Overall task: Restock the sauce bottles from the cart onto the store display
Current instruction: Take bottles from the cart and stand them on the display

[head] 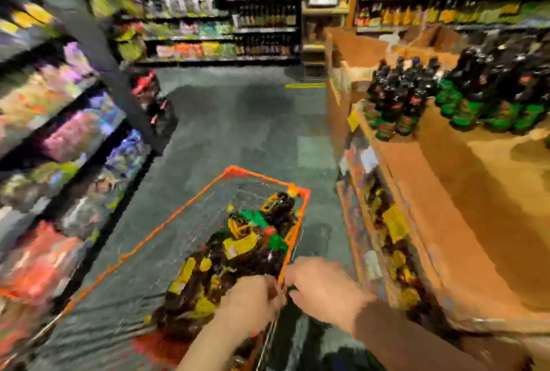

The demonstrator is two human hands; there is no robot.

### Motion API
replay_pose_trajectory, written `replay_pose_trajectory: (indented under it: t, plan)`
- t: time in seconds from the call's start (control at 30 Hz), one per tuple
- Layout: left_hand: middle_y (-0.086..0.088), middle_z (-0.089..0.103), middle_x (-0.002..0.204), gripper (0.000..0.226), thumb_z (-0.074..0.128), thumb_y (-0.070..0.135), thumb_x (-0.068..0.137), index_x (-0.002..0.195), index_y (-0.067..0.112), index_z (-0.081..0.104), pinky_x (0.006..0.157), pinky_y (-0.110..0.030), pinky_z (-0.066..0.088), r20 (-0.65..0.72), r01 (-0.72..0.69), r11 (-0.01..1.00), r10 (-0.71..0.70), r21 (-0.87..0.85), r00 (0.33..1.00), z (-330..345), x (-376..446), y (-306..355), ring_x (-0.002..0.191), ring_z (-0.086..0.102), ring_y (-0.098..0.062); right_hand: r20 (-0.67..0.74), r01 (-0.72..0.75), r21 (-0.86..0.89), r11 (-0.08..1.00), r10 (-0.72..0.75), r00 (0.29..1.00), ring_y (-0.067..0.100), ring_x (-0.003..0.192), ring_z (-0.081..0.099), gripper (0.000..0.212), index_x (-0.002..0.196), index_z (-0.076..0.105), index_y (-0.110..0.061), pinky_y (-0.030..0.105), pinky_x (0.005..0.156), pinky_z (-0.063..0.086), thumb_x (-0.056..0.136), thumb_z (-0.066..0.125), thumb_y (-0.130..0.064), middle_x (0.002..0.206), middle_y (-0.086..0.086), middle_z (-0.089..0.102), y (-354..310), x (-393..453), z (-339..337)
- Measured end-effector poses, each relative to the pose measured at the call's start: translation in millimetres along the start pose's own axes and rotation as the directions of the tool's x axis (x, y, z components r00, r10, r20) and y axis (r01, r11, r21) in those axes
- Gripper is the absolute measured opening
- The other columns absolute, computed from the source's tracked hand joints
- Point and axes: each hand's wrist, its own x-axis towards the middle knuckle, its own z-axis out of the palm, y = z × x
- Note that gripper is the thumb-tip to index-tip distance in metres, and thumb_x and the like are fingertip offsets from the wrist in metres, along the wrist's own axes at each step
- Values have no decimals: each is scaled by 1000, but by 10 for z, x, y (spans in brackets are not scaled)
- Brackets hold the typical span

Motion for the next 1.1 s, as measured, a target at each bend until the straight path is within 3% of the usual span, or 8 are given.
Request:
replay_pose_trajectory:
  t: [0.1,0.27,0.37,0.5,0.67,0.83,0.93,1.1]
  plan:
    - [4,70,95,26,51,50,77,90,29,61,79,-32,51,-47,130,988,-134,-80,990,18,-179,-427,98,64,-19,42,127,-40,991,-125,991,32,109,55,23,111,58,-11,38,83,44,92,48,-21,113,12,59,-242,348,37]
    - [6,68,104,24,54,46,89,104,30,63,84,-29,48,-182,280,950,-302,-137,936,79,-274,-833,106,61,-16,66,220,1,976,-219,973,29,99,58,16,98,59,-18,39,79,50,85,51,-25,100,5,60,-283,975,227]
    - [6,68,101,23,54,48,90,105,33,63,82,-28,47,-187,368,910,-402,-190,896,119,-238,-936,104,62,-16,84,162,59,985,-167,982,28,88,60,12,83,62,-15,40,74,50,80,51,-19,86,5,64,-104,1328,258]
    - [4,69,102,22,53,45,94,109,32,63,77,-28,49,-197,457,861,-499,-223,844,113,-78,-963,99,64,-17,95,38,79,996,-46,994,26,80,61,23,68,54,-21,37,70,51,84,44,-7,77,0,61,301,1756,245]
    - [4,67,106,24,49,37,94,112,30,63,80,-35,55,-121,493,849,-518,-188,847,201,371,-843,98,65,-21,218,-10,-99,995,32,975,28,104,61,23,107,64,-16,32,84,50,90,48,-14,108,7,67,637,2308,396]
    - [-3,61,118,28,47,33,94,118,24,59,84,-40,54,-6,483,868,-487,-117,873,323,863,-682,106,61,-27,487,106,-116,988,-36,873,24,119,53,46,137,44,-18,32,93,45,97,50,-39,131,8,52,736,2553,705]
    - [-5,60,121,31,47,32,95,123,22,58,86,-41,54,45,502,859,-500,-104,865,365,1076,-634,109,59,-28,552,198,-57,979,-134,823,22,118,53,46,140,42,-22,33,90,48,96,53,-24,136,5,46,755,2615,861]
    - [-7,59,118,32,47,32,96,124,20,56,80,-40,52,90,533,843,-527,-75,845,340,1247,-590,105,60,-31,504,275,-32,961,-222,835,27,100,60,45,123,50,-17,38,77,54,84,53,4,117,9,56,780,2709,935]
